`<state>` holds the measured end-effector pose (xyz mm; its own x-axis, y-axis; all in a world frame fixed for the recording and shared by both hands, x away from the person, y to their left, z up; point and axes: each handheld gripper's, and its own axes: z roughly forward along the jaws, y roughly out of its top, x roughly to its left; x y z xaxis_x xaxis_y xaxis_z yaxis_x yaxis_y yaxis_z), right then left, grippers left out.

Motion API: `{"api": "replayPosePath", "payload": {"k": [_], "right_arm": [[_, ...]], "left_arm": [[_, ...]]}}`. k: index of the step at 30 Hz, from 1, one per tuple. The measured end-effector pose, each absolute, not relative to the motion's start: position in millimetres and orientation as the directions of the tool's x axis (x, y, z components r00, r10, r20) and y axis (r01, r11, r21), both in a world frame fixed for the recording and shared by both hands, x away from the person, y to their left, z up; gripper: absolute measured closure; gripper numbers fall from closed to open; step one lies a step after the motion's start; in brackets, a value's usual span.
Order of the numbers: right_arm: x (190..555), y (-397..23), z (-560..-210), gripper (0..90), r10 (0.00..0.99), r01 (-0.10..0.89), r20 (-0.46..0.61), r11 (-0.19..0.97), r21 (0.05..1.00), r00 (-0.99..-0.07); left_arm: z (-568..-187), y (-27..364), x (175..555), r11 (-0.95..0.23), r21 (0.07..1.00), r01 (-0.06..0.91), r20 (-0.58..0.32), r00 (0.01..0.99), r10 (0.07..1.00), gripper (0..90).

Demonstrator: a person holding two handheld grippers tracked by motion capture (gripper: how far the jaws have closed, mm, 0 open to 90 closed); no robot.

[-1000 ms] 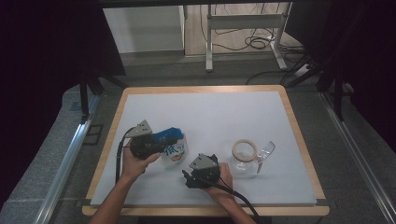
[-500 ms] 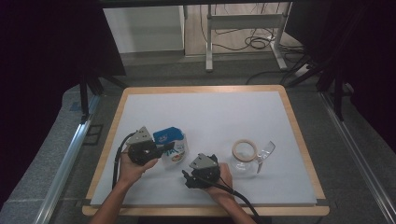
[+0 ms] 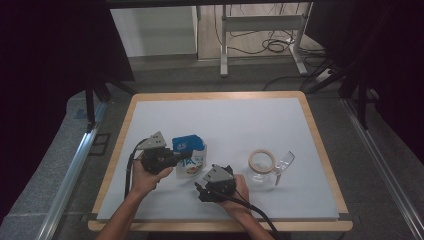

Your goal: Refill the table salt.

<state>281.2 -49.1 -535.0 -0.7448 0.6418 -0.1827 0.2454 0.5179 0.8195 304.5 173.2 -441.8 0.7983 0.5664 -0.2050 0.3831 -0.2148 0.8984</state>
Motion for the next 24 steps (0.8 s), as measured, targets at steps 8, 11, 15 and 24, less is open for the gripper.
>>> {"api": "replayPosePath", "payload": {"k": [8,11,15,24], "right_arm": [[265.5,-50.7,-530.1,18.5,0.652,0.132,-0.279,0.507,0.852,-0.705],[263.7,-52.8,-528.2,19.6,0.672,0.119,-0.291,0.494,0.861,-0.681],[265.0,-56.9,-525.0,21.7,0.704,0.109,-0.313,0.484,0.868,-0.638],[275.3,-59.6,-528.8,20.6,0.733,0.144,-0.303,0.478,0.867,-0.609]], "left_arm": [[-421.4,160.6,300.5,-0.197,0.905,0.378,-0.233,0.826,0.514,90.0],[-416.4,155.2,299.9,-0.203,0.907,0.369,-0.223,0.83,0.511,90.0],[-413.8,149.9,302.2,-0.203,0.905,0.374,-0.232,0.833,0.502,90.0],[-411.0,146.6,303.2,-0.196,0.901,0.388,-0.262,0.844,0.468,90.0]]}}
